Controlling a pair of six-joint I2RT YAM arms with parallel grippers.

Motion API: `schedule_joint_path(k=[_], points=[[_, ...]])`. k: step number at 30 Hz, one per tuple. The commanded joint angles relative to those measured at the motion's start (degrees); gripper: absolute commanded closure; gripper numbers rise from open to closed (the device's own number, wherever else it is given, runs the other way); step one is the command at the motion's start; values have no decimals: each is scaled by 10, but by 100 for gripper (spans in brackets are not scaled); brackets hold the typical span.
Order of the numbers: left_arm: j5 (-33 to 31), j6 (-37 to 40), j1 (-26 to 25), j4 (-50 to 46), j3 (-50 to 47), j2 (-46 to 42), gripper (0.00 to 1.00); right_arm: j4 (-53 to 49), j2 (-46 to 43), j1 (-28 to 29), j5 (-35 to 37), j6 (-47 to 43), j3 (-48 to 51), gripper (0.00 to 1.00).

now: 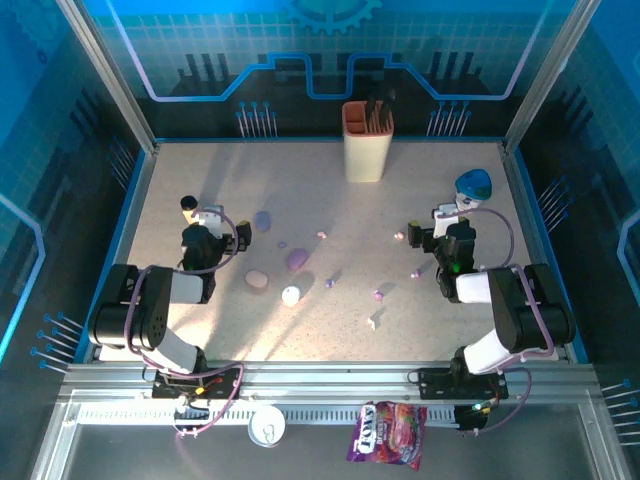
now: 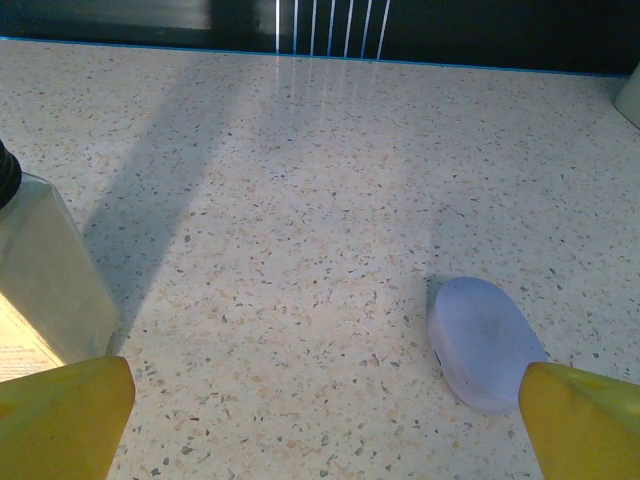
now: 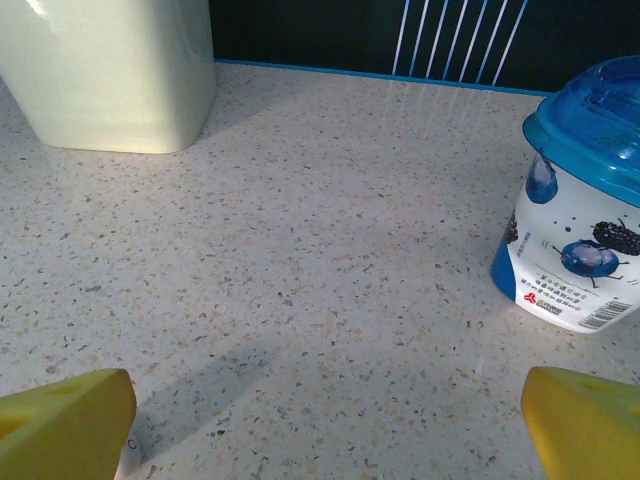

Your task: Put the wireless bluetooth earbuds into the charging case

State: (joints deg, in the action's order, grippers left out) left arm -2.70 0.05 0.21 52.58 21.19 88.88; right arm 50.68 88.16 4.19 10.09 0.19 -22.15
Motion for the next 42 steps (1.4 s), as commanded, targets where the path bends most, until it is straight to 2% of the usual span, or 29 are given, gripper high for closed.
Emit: schedule_joint_path(k=[1, 19, 27, 31, 35, 42], points=[[10, 3, -1, 0, 10, 0, 1, 25, 2, 5, 7, 5, 4, 0], [10, 2, -1, 0, 10, 1, 1, 25, 2, 4, 6, 5, 3, 0], [-14, -3, -2, 15, -6, -17, 1, 39, -13, 3, -2, 3, 16, 0], [-36, -4, -6, -53, -4, -92, 1, -18, -83, 5, 2, -2, 17, 0], [-64, -6, -21, -161, 19, -177, 1, -103, -172, 12, 1, 4, 11, 0], [-74, 3, -113, -342, 81, -244, 1, -285, -269, 77, -14, 51, -39, 0]])
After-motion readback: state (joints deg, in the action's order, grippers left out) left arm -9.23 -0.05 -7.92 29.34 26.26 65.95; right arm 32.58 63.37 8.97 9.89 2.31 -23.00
